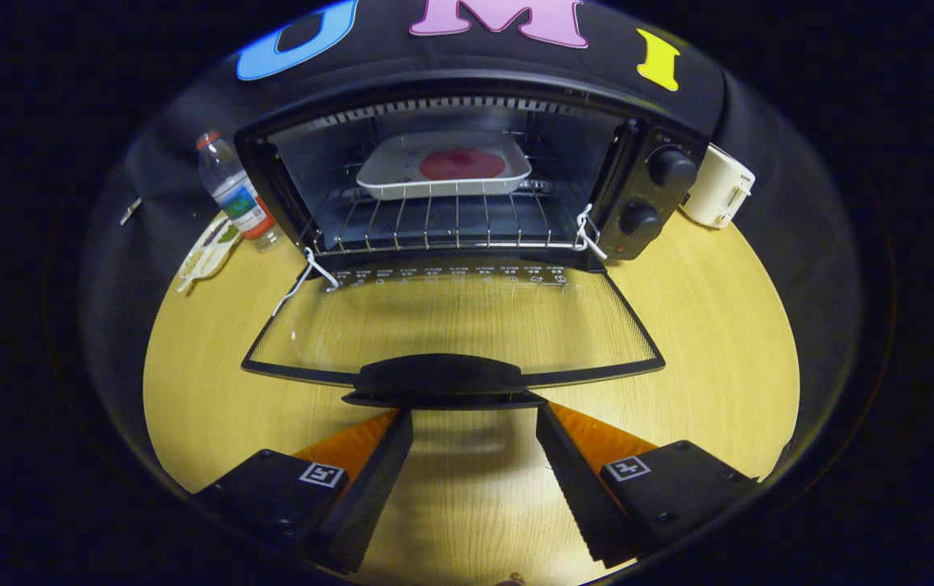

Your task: Open the toaster oven, put the food inside, and close the toaster oven door.

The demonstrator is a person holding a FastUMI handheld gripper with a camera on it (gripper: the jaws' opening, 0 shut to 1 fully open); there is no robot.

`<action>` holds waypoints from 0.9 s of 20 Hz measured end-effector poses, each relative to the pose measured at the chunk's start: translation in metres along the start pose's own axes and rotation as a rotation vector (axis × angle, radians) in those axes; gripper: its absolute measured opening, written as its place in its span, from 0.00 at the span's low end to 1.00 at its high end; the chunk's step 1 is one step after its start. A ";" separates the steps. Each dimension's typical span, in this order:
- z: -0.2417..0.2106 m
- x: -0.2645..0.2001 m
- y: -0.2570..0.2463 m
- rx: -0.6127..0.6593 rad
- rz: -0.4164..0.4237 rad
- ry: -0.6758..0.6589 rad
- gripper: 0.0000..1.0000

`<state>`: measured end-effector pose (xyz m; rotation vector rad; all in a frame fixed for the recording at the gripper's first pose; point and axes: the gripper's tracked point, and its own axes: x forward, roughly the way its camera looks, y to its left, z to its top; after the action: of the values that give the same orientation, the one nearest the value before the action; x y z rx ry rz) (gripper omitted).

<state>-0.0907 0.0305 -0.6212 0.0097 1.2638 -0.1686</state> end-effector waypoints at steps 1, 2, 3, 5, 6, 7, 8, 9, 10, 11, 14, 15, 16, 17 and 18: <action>0.007 -0.008 0.001 0.013 0.011 -0.027 0.99; 0.016 -0.013 0.004 0.020 0.019 -0.061 0.99; 0.025 -0.019 0.007 0.014 0.025 -0.090 0.99; 0.046 -0.028 0.011 -0.001 0.031 -0.139 0.99; 0.055 -0.030 0.013 -0.004 0.035 -0.170 0.99; 0.065 -0.033 0.013 -0.004 0.042 -0.203 0.99; 0.074 -0.035 0.011 0.003 0.056 -0.231 0.99; 0.083 -0.038 0.012 0.016 0.068 -0.248 0.99; 0.088 -0.041 0.014 0.025 0.081 -0.255 1.00; 0.095 -0.048 0.015 0.029 0.093 -0.272 0.99; 0.116 -0.076 0.008 0.016 0.116 -0.346 0.99; 0.122 -0.087 -0.001 0.003 0.117 -0.373 0.99; 0.129 -0.101 -0.011 -0.007 0.115 -0.401 1.00; 0.141 -0.117 -0.024 -0.005 0.123 -0.434 1.00; 0.152 -0.137 -0.032 0.006 0.135 -0.475 1.00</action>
<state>0.0091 0.0002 -0.4420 0.0569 0.7858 -0.0517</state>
